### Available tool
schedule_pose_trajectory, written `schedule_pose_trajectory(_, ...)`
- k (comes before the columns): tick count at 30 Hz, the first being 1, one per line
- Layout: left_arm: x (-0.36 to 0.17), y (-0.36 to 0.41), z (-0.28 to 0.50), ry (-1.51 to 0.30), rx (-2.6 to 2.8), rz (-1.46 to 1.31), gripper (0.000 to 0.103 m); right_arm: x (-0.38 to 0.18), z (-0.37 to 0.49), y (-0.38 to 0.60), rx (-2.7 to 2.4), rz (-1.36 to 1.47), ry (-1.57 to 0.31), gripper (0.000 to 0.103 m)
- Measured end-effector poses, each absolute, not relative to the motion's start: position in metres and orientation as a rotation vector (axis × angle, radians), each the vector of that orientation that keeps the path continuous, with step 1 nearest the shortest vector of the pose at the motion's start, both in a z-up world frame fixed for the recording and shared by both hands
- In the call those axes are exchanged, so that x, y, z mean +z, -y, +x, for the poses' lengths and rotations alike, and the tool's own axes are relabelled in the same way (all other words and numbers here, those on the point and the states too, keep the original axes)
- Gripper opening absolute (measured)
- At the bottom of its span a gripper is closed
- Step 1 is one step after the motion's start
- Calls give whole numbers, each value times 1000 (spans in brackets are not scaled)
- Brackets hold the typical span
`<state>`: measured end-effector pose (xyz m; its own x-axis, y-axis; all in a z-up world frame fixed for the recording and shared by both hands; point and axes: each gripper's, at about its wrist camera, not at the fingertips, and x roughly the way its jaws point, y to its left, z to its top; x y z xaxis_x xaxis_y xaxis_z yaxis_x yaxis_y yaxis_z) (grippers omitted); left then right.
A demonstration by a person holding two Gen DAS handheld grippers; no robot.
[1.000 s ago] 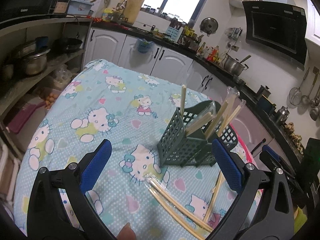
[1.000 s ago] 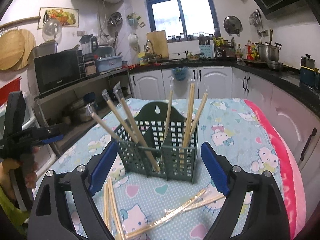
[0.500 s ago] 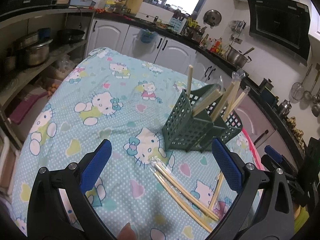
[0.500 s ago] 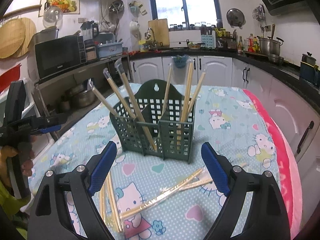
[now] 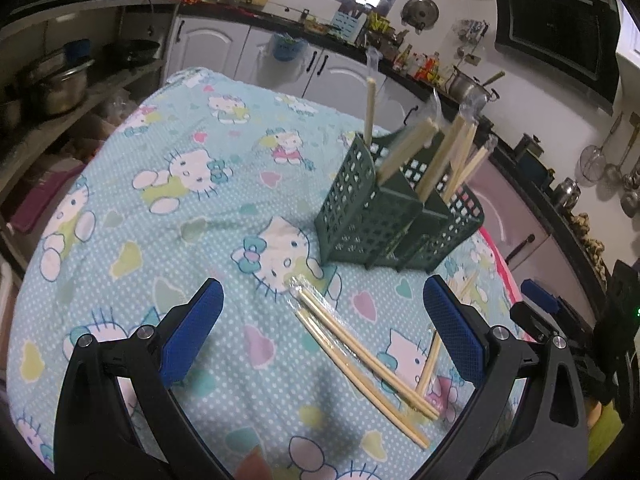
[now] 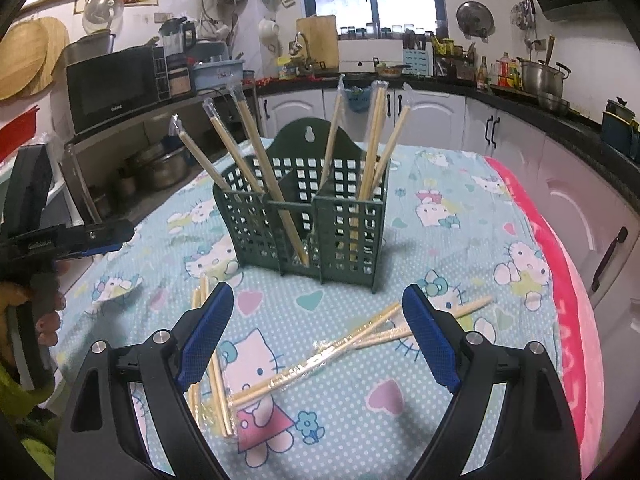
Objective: Organize utensils
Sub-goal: 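Move both tools back down to the remaining chopsticks on the cloth, then close the left tool on a wooden chopstick while the right tool grasps another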
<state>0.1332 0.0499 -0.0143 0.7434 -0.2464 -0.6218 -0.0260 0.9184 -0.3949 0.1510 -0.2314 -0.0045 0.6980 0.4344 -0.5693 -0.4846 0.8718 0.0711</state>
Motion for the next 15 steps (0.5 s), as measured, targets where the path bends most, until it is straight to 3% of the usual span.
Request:
schedule_pose_trajectory(12,-39,-31,139,-819,-170,-369,92,-25,166,241,472,-79,-696,84)
schedule_pose_trajectory(15,-47,-27,142,-850,-185,-366,77,-29,171,244,460,-71,-710,84)
